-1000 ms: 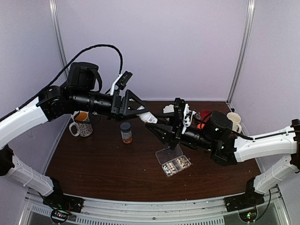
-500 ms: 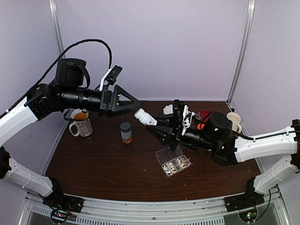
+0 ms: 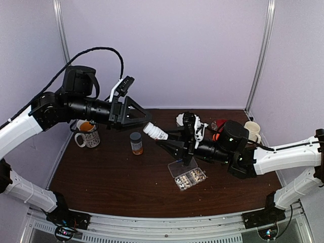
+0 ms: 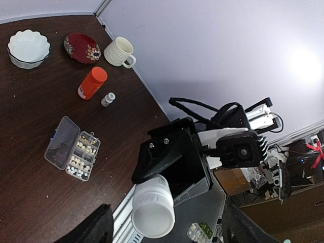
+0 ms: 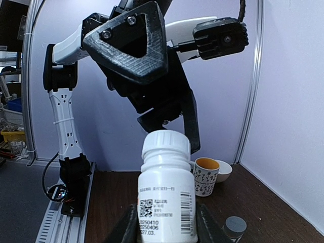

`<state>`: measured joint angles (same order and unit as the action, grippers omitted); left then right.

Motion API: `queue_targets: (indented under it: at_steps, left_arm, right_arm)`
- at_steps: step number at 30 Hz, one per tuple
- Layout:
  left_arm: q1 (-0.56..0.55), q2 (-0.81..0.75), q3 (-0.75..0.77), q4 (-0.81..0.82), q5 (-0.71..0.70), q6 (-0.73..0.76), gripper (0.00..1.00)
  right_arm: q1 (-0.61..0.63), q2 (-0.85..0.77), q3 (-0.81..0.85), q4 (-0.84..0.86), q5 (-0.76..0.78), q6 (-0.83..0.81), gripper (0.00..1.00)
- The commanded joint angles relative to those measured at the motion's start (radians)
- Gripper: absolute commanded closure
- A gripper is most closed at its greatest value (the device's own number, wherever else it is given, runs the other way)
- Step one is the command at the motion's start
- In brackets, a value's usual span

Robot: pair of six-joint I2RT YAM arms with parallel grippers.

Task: Sort the pills into containers
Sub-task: Screw the lid of the pill bottle onto the pill bottle.

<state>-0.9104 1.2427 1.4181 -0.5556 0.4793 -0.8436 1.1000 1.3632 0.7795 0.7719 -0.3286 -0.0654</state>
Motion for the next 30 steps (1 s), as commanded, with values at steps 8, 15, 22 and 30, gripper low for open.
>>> queue_targets:
  at_steps: [8,15,22,30]
  left_arm:
    - [0.005,0.011,-0.018,0.0,0.026,-0.011,0.36]
    - [0.006,0.017,-0.024,-0.006,0.036,-0.017,0.39]
    - [0.005,0.022,-0.024,-0.007,0.043,-0.018,0.52]
    - [0.005,0.028,-0.027,-0.002,0.056,-0.019,0.67]
  right_arm:
    - [0.006,-0.021,0.046,-0.017,-0.026,-0.024,1.0]
    - [0.006,-0.018,0.05,-0.015,-0.022,-0.026,1.0]
    - [0.006,-0.015,0.052,-0.019,-0.021,-0.028,1.0]
    - [0.007,-0.007,0.062,-0.022,-0.014,-0.024,1.0]
